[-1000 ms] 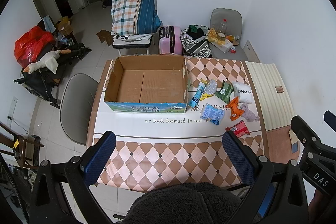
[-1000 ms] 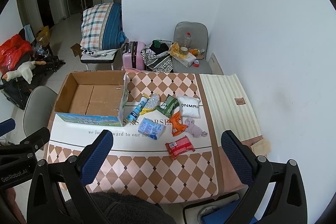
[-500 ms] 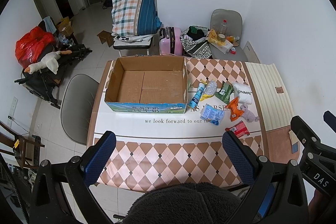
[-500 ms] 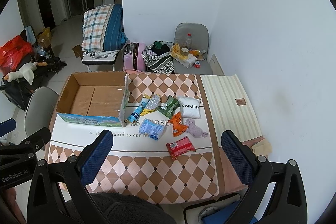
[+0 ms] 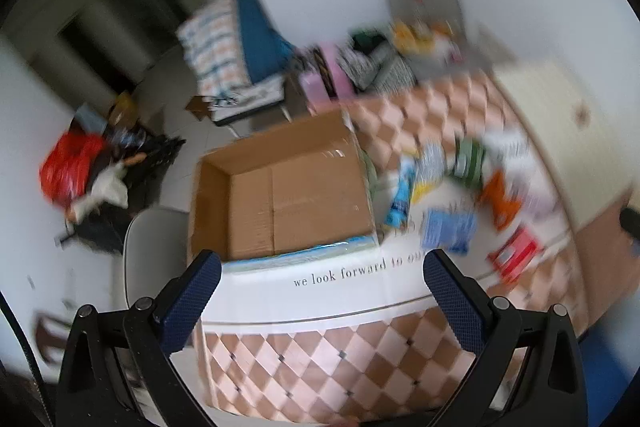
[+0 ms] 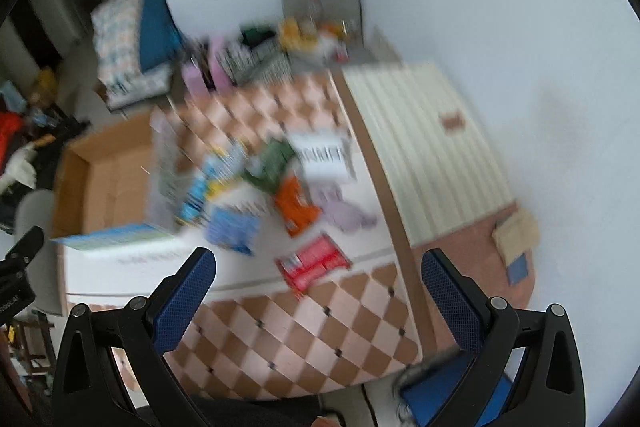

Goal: Organize soft objects
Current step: 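Grasp the blue milk pack with left tool while right tool grasps red snack bag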

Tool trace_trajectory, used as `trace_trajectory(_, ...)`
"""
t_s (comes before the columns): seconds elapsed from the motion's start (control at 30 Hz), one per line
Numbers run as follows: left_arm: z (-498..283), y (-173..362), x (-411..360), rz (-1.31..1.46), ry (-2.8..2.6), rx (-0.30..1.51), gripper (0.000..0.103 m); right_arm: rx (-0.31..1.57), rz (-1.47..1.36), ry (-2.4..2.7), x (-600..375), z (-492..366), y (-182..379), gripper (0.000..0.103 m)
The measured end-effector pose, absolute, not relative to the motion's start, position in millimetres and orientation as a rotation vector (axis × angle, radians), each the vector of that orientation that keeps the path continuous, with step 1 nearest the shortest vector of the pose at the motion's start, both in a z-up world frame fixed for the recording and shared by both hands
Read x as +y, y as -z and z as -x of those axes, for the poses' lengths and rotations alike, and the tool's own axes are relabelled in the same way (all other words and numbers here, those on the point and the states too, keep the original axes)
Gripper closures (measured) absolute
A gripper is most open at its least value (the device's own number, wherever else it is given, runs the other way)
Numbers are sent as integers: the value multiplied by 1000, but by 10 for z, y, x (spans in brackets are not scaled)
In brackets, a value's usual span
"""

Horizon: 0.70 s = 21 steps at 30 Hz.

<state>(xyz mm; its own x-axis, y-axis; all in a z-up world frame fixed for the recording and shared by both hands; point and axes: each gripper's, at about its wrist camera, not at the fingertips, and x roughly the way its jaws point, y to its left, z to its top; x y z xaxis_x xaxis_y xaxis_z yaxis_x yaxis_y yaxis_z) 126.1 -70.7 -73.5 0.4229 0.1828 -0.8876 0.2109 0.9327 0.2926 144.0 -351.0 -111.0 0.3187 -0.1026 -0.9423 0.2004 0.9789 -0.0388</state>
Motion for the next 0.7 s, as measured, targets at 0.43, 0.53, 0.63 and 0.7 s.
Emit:
trace_trajectory(0.43, -1561, 2916, -2128, -1238, 569, 1144, 0, 1655, -634, 276, -4190, -1719, 3839, 0)
trace_trajectory(0.53, -1560, 3302, -2267, -1376, 661, 1123, 0, 1684, -651, 276, -4236, -1620, 4004, 2)
trace_trajectory(0.63, -1646, 3594, -2355, -1453, 715, 1143, 0, 1706, -649, 281, -4273, -1540, 4132, 3)
trace_trajectory(0.7, -1685, 3760, -2406, -1467, 754, 1175, 0, 1717, -676, 289, -4310, -1471, 4197, 3)
